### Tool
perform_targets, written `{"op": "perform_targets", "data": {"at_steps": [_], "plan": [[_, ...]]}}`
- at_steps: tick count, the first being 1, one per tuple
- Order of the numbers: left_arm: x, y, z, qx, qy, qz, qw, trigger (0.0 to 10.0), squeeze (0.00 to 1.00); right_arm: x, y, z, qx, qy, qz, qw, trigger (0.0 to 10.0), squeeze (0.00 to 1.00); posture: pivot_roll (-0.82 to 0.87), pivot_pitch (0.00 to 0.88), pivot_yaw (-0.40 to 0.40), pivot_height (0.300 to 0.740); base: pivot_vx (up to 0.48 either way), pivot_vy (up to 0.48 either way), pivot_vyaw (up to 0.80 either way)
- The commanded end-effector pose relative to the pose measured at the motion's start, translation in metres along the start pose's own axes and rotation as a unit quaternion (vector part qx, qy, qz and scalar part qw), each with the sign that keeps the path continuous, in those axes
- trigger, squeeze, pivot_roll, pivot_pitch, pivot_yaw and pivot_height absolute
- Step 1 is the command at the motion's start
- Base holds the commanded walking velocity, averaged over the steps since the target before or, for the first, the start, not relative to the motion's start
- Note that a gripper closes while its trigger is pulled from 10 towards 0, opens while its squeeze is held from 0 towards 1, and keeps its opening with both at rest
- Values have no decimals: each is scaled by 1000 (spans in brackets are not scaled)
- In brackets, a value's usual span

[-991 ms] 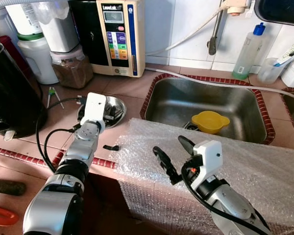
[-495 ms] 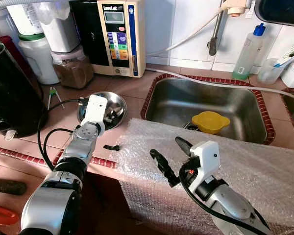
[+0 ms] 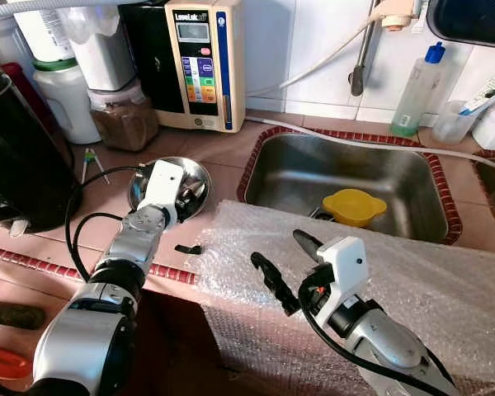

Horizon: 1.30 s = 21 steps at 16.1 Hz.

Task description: Kitchen organization

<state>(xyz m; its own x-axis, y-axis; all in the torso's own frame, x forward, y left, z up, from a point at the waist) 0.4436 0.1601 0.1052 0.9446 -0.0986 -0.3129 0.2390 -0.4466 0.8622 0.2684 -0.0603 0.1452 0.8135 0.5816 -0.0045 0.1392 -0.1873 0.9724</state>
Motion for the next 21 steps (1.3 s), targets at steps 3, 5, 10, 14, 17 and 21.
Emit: {"op": "perform_targets", "data": {"at_steps": [3, 5, 10, 14, 17, 21], "plan": [[0, -12, 2, 12, -20, -31, 999, 0, 0, 1, 2, -3, -4, 10, -1, 1000, 10000, 0, 32, 0, 76, 740, 0, 0, 0], [0, -12, 3, 17, -23, -31, 999, 0, 0, 1, 2, -3, -2, 11, -2, 1000, 10000, 0, 33, 0, 76, 740, 0, 0, 0], [-1, -14, 11, 14, -45, -31, 998, 0, 0, 0, -1, -2, 5, 8, -7, 1000, 10000, 0, 35, 0, 73, 740, 0, 0, 0], [-1, -13, 12, 15, -50, -29, 998, 0, 0, 0, -1, -2, 5, 7, -8, 1000, 10000, 0, 35, 0, 72, 740, 0, 0, 0], [-1, -4, 2, 42, -15, -1, 999, 0, 0, 0, -1, 0, 7, 7, -11, 1000, 10000, 0, 37, 0, 67, 740, 0, 0, 0], [-3, -1, 3, 19, -6, 21, 1000, 0, 0, 1, 7, 9, 37, -12, 8, 999, 10000, 0, 34, 4, 66, 740, 0, 0, 0]]}}
Point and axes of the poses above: a point about 5 cm out from each wrist's last joint towards the gripper, its own x axis pointing out of the wrist towards the gripper, its own y axis along the axis of the wrist's last joint, z = x × y, the point moved 6 cm from there along x, pointing out of the wrist towards the gripper, and after that the axes turned 9 degrees about x, right-handed, at the moved point
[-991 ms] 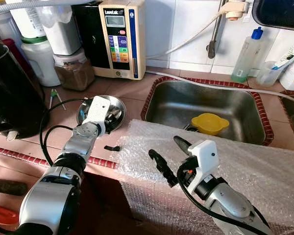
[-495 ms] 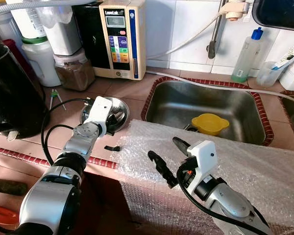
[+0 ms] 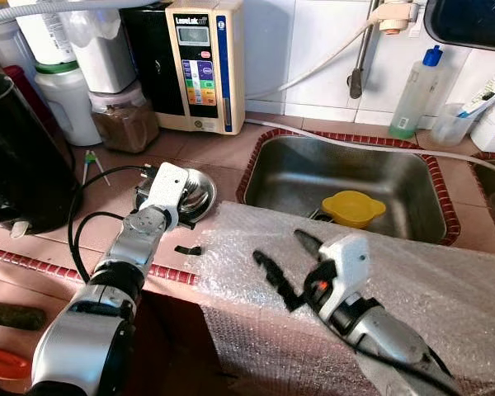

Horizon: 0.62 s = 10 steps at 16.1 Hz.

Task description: Kitchen organization

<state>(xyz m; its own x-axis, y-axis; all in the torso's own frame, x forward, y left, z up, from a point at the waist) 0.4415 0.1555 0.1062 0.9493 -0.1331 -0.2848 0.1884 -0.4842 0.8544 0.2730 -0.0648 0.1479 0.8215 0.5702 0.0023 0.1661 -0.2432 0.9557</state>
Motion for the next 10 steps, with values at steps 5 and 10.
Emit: {"op": "perform_targets", "data": {"at_steps": [5, 10], "plan": [[-4, 24, -7, -38, 43, 75, 996, 0, 0, -2, 3, 9, 1, -21, 4, 1000, 10000, 0, 30, 3, 61, 740, 0, 0, 0], [-12, 48, -17, 17, 53, 142, 988, 10000, 894, -1, 5, 15, 7, -32, 8, 999, 10000, 0, 37, 0, 56, 740, 0, 0, 0]]}}
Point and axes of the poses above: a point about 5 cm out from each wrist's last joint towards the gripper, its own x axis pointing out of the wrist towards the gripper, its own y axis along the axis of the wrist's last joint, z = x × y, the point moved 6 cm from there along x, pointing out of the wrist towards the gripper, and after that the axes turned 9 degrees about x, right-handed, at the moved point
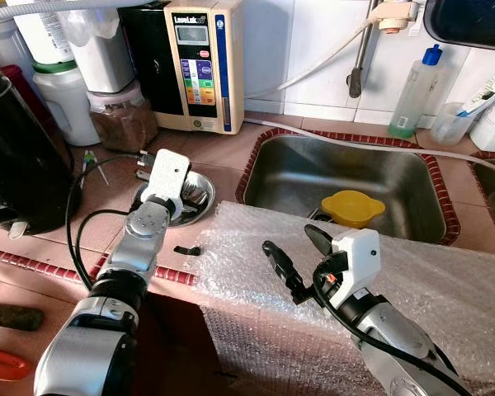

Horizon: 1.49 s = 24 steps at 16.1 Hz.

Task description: Kitchen organization

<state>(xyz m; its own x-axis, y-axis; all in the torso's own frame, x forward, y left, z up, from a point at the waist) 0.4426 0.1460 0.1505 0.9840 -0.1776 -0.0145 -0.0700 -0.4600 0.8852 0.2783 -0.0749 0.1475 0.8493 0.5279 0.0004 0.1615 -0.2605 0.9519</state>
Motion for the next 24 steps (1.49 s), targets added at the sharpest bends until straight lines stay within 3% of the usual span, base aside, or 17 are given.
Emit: {"op": "perform_targets", "data": {"at_steps": [1, 2, 3, 6, 9, 14, 16, 17, 24], "plan": [[1, 10, -9, 17, -8, 17, 1000, 10000, 1000, 1, 2, 4, -1, -7, 1, 1000, 10000, 0, 40, 0, 56, 740, 0, 0, 0], [2, 11, -14, 19, -18, 15, 1000, 10000, 1000, 1, 2, 4, -1, -7, 1, 1000, 10000, 0, 43, 0, 58, 740, 0, 0, 0], [1, 6, -11, 45, -60, 3, 997, 10000, 1000, 1, 1, 2, -2, -3, -1, 1000, 10000, 0, 44, 0, 59, 740, 0, 0, 0], [-5, -12, -5, 66, -112, -31, 991, 10000, 1000, 0, -1, -1, -6, 4, -4, 1000, 10000, 0, 46, 4, 56, 740, 0, 0, 0], [-7, -22, -6, 70, -120, -55, 989, 10000, 1000, 0, -3, -4, -7, 10, -8, 1000, 10000, 0, 45, 9, 52, 740, 0, 0, 0], [-8, -33, -5, 113, -115, -80, 984, 10000, 1000, -2, -5, -7, -12, 17, -14, 1000, 10000, 0, 34, 17, 42, 740, 0, 0, 0], [-10, -41, -5, 136, -117, -95, 979, 10000, 1000, -4, -6, -9, -15, 20, -19, 999, 10000, 0, 28, 24, 37, 740, 0, 0, 0], [-13, -50, -10, 168, -115, -113, 973, 10000, 1000, -6, -8, -10, -17, 22, -23, 999, 10000, 0, 29, 29, 33, 740, 0, 0, 0], [-20, -68, -14, 206, -126, -155, 958, 10000, 1000, -6, -9, -13, -20, 26, -27, 999, 10000, 0, 29, 40, 32, 740, 0, 0, 0]]}}
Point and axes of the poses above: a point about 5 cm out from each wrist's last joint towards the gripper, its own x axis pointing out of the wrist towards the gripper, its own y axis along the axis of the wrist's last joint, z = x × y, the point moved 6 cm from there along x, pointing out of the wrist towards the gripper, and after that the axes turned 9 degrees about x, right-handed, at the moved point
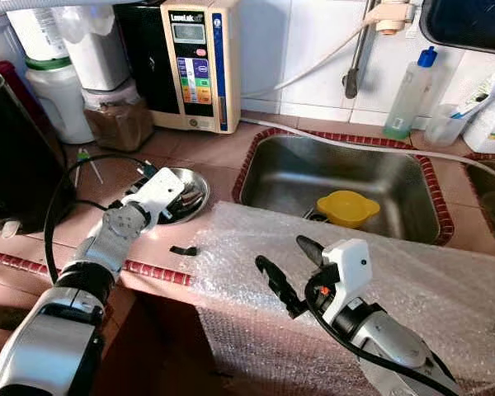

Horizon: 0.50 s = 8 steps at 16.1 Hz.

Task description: Kitchen organization

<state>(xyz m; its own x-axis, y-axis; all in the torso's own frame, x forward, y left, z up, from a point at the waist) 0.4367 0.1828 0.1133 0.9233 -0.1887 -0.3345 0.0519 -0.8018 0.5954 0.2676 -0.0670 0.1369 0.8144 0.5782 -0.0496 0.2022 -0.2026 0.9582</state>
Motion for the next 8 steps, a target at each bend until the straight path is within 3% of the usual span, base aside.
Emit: {"op": "perform_targets", "data": {"at_steps": [1, 2, 3, 4, 5, 7, 8], "plan": [[-2, -19, 10, 3, -26, -37, 999, 9176, 1000, -1, 5, -5, -6, 5, 6, 1000, 10000, 0, 29, 40, 33, 740, 0, 0, 0], [-2, -20, 11, 2, -32, -39, 999, 6863, 1000, -1, 5, -5, -7, 4, 5, 1000, 10000, 0, 29, 40, 34, 740, 0, 0, 0], [-2, -19, 16, -13, -53, -41, 998, 627, 1000, -1, 4, -4, -7, 3, 4, 1000, 10000, 0, 29, 40, 34, 740, 0, 0, 0], [-1, -19, 20, -42, -64, -44, 996, 0, 557, -1, 4, -4, -7, 3, 4, 1000, 10000, 0, 28, 40, 34, 740, 0, 0, 0], [0, -17, 25, -61, -76, -47, 994, 1098, 0, -1, 4, -4, -9, 2, 4, 1000, 10000, 0, 30, 39, 35, 740, 0, 0, 0], [1, -12, 32, -91, -90, -44, 991, 3529, 0, 0, 5, -3, -9, 1, 4, 1000, 10000, 0, 30, 39, 35, 740, 0, 0, 0], [2, -10, 36, -120, -104, -43, 986, 4157, 0, 0, 5, -2, -10, 0, 4, 1000, 10000, 0, 31, 39, 36, 740, 0, 0, 0]]}}
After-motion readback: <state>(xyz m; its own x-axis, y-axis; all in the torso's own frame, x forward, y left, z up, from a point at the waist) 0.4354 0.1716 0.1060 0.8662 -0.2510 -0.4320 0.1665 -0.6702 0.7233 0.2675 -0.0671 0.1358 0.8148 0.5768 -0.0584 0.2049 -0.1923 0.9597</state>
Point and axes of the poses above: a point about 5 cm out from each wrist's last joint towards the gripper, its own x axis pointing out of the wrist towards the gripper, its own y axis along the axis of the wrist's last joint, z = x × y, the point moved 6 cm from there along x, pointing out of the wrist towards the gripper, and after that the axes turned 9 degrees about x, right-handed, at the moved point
